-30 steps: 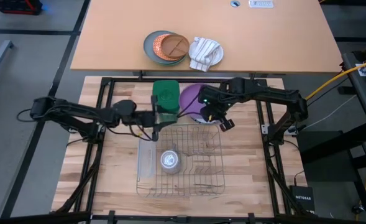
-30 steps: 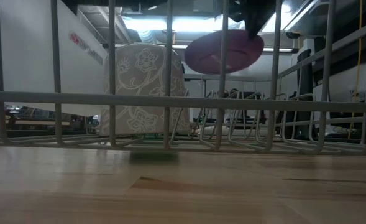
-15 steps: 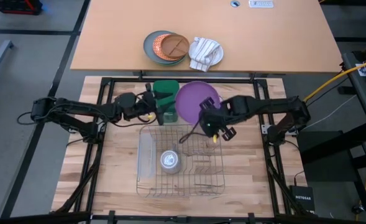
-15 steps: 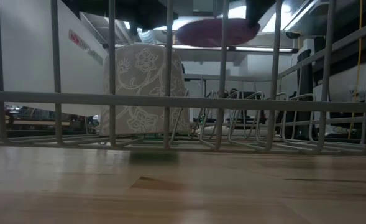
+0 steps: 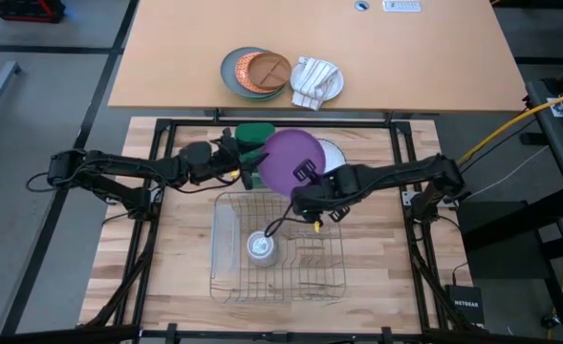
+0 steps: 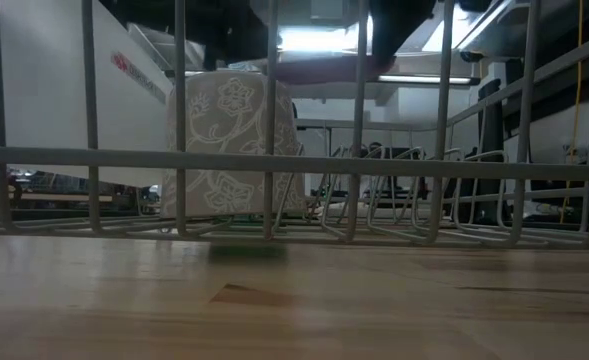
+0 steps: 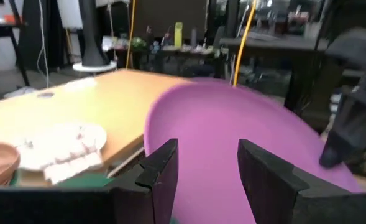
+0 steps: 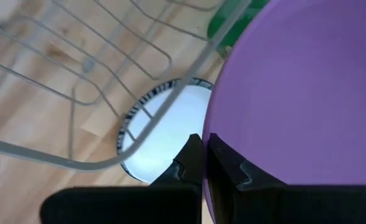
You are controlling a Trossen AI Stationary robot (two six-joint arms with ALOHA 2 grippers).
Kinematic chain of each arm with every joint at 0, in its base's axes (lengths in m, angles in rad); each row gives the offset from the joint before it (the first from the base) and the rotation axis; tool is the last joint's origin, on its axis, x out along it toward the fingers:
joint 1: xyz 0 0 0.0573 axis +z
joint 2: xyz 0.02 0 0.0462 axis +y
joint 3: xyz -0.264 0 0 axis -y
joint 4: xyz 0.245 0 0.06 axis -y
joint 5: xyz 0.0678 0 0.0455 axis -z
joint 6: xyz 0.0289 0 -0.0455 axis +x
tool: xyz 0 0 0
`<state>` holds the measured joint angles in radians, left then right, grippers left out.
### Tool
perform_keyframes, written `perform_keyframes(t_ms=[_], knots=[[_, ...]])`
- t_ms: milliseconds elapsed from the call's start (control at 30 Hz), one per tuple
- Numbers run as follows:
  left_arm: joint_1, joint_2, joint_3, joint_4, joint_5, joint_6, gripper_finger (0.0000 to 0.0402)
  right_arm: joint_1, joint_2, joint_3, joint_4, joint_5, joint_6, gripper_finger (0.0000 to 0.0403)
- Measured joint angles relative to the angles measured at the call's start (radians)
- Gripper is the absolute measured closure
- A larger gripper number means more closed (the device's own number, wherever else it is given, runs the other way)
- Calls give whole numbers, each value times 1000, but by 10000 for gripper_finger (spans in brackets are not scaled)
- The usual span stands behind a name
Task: Sort dishes
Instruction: Put the purple plate into the dish rack
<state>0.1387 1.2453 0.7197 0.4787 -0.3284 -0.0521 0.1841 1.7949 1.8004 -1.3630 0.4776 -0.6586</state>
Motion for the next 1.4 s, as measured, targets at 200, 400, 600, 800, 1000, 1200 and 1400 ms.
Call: perform_keyframes(t_ms=[200, 400, 600, 800, 1000, 1200, 1400], knots=[[0, 0, 0, -70, -74, -16, 247, 0, 12, 0, 4, 26, -54, 396], [0, 0, 0, -76, -157, 5, 247, 0, 12, 0, 1, 39, -55, 396], [0, 0, 0, -75, -159, 12, 247, 0, 12, 0, 2, 39, -58, 396], [16, 0, 0, -81, -180, -7, 247, 0, 12, 0, 4, 39, -58, 396], [28, 0, 0, -81, -179, -76, 247, 0, 12, 0, 10, 55, -72, 396], [28, 0, 0, -83, -141, -89, 247, 0, 12, 0, 51, 57, -132, 396], [28, 0, 0, -103, -140, -128, 265, 0, 13, 0, 82, 57, -161, 396]])
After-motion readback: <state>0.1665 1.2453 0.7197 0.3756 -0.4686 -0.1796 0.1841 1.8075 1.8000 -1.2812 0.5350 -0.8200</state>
